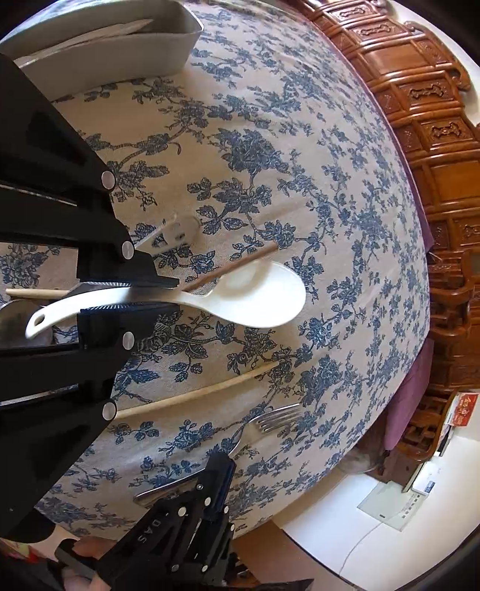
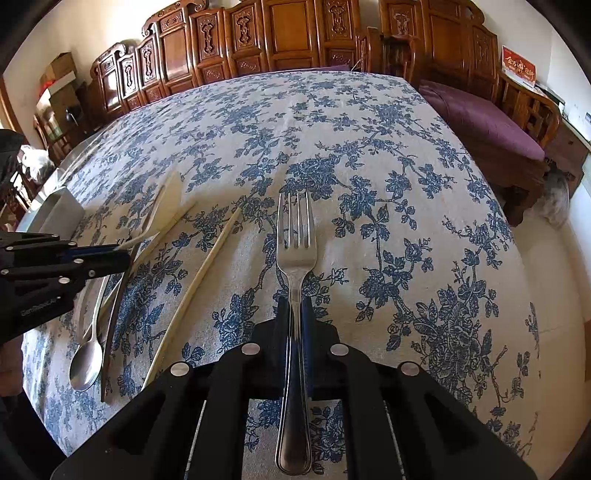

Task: Organize utensils
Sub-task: 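Grasp a long white plastic spoon with the left tool while the right tool holds the fork, then carry the white plastic spoon into the grey tray and open the left tool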

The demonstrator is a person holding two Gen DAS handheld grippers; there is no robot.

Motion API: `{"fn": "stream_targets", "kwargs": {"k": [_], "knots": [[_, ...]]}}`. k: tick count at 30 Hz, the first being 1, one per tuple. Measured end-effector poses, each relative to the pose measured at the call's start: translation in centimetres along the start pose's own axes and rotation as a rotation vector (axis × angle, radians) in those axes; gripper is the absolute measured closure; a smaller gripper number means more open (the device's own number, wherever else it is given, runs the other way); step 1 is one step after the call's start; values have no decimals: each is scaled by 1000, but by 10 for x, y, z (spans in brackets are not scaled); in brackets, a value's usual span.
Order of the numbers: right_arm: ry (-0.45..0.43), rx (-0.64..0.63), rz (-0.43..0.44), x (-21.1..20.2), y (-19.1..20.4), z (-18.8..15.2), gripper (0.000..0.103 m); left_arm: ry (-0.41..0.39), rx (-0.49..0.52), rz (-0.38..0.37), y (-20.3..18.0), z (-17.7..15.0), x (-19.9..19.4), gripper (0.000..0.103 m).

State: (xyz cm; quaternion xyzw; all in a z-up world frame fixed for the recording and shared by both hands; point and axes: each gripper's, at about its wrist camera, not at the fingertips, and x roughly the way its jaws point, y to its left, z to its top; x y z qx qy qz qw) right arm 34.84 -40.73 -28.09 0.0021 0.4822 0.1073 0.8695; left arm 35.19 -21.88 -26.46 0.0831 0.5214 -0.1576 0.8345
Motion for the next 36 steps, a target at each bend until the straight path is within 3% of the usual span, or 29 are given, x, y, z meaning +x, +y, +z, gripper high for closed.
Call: {"fn": "stream_targets", "kwargs": {"k": [13,23,29,36], "knots": [[-9,-13,-38,1,5,-1,94,-96,23,10,5,-4,-49,100],[-15,29,-26,-3,6,3,95,-146,-3,29,37,-30,-100,100],[-57,-8,8,-21,30,14,95,-162,-29,62,72,-47,-122,100],[-90,-101,62,-38,90,22,95,-163,-81,95,118,-67,-132,100]]}}
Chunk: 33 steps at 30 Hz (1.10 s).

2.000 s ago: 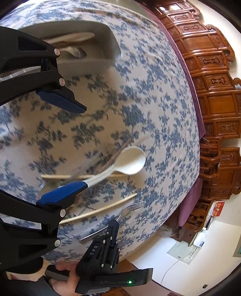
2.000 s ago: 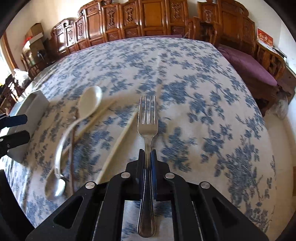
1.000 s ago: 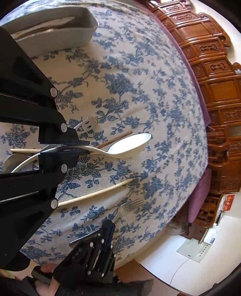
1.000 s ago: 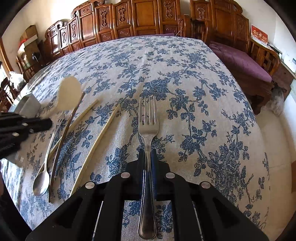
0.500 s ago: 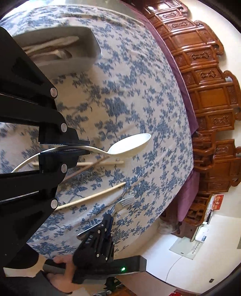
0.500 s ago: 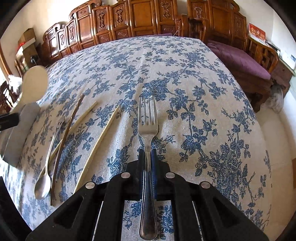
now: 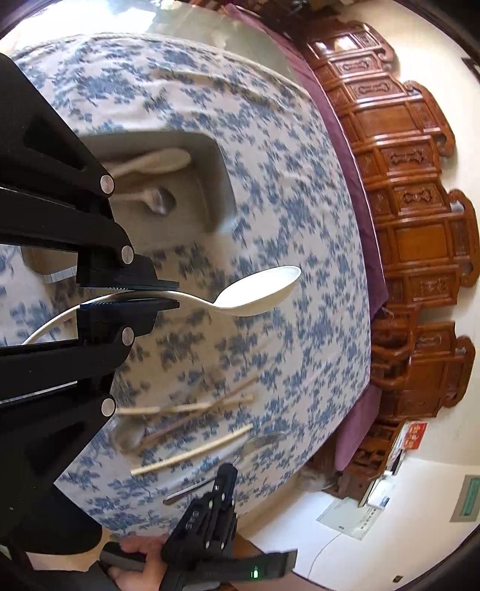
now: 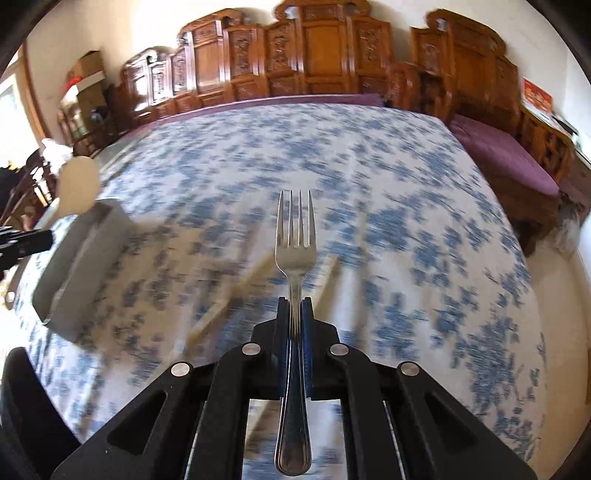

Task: Organize utensils
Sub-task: 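Carry the white plastic spoon into the grey tray and open the left tool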

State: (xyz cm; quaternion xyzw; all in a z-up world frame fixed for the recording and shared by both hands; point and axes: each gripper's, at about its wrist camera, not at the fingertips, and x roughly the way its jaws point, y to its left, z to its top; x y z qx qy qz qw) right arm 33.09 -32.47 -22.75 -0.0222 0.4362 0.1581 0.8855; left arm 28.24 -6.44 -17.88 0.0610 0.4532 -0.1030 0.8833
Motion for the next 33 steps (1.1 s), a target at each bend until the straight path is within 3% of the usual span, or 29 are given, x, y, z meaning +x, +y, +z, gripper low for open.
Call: {"fn": "stream_targets", "kwargs": {"k": [15,26,33], "knots": [[-46,-107,97,-26,81,22,95,65,-96,60,73,-28,23,100],[-33,-129,122,-26,109,25,95,84,-131,16,76,-34,48,98],[-28,-141,144,-22,124,29,95,33,-99,20,76,-36,34,89]]}}
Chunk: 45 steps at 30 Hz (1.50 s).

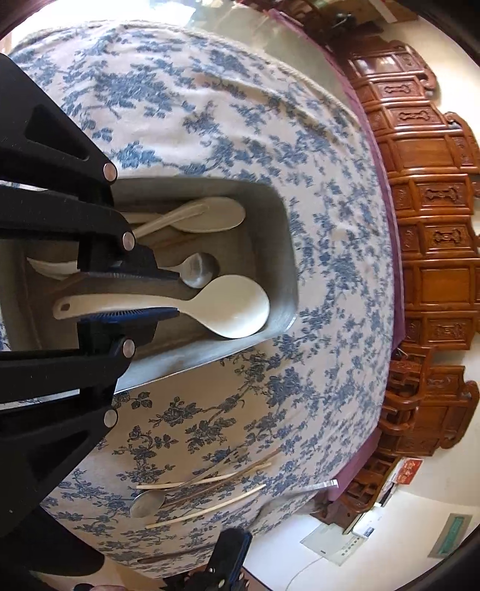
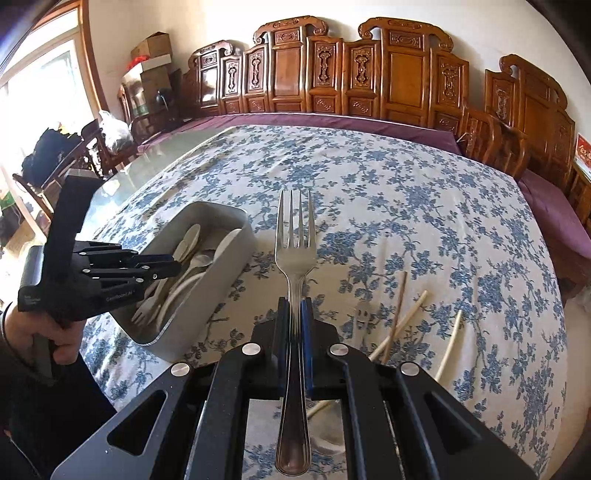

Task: Organize utensils
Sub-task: 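Carry the white plastic spoon into the grey tray and open the left tool, then lower the metal fork into the grey tray and open the right tool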

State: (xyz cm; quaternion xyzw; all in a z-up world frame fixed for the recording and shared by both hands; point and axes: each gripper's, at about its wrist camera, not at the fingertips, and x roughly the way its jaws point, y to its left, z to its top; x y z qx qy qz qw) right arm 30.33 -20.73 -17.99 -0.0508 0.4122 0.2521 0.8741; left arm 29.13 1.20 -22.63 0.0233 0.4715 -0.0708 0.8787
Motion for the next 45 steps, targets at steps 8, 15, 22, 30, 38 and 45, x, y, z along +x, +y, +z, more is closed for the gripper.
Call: {"fn": "stream_targets", "kwargs": {"k": [8,15,22,30,38,45], "knots": [[2,-15,53,15,34,13,95,-53,-21,1,23,3,-22,88],[9,-32,88,29,63,29,95,-88,-44,17,45,3,-32,88],[23,-35,120,46,92,40,95,-91,-65,30,65,0,-29,88],[38,-24,140,71,117,47,94,-95,-86,65,88,-4,-30,88],[88,-19,140,101,134,46,94,-115,-123,84,107,-4,-39,82],[158,-16,65,132,132,38,94,-100,-126,86,110,-7,-34,82]]}}
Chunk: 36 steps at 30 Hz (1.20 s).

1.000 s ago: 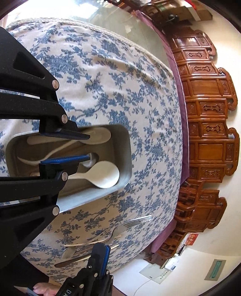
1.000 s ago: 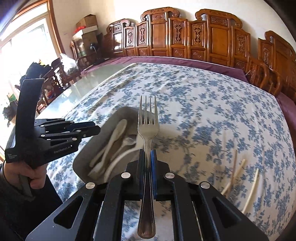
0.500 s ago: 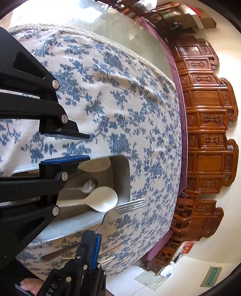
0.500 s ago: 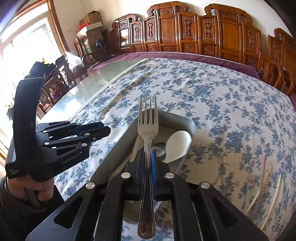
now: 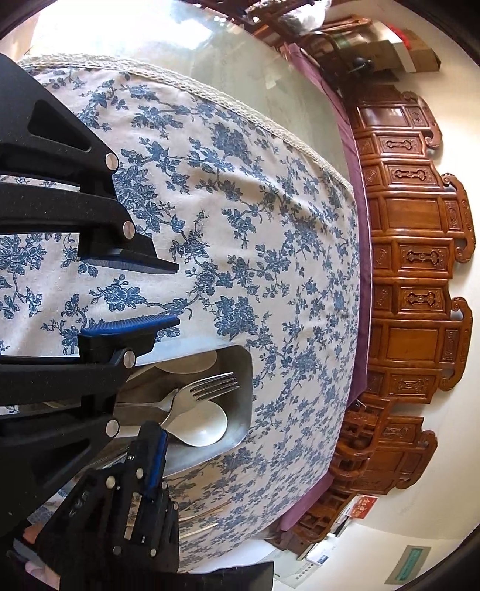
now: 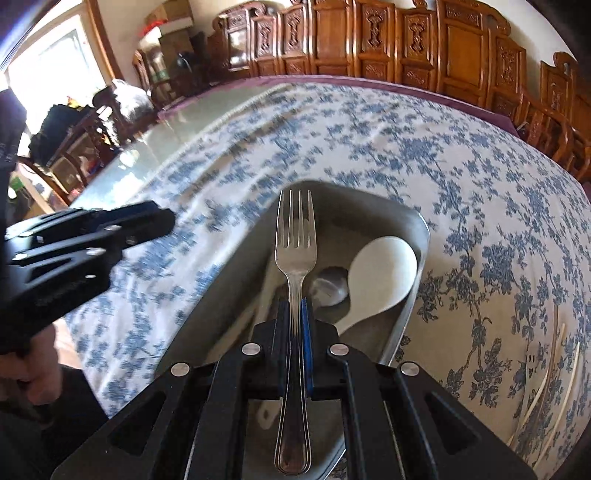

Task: Organize utensils
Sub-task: 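Lower the metal fork into the grey tray and open the right tool, then grasp the smiley-face metal spoon by its handle with the right tool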

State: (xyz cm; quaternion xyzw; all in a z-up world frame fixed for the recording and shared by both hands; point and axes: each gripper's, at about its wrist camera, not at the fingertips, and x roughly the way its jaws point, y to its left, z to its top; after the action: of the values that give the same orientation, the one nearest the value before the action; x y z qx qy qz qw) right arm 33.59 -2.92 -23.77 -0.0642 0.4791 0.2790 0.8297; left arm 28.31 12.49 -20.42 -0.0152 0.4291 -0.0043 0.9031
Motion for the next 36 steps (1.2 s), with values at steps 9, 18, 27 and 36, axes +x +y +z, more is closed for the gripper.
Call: {"fn": "stream_targets", "kwargs": {"k": [9,18,27,36], "knots": [[-4,-22,-23,8,0,0,94,3,9,-1,-4,-1,1,82],[-67,-12,10,-22,-12,-5,91,-24,31,-36,-16,0,-7,81],[-142,7,-57,-104,-62,-46,91,-42,92,-95,-63,0,-14,63],[-110,94,-198,-130,-139,-90,91,-45,148,-148,-118,-4,-13,41]]}}
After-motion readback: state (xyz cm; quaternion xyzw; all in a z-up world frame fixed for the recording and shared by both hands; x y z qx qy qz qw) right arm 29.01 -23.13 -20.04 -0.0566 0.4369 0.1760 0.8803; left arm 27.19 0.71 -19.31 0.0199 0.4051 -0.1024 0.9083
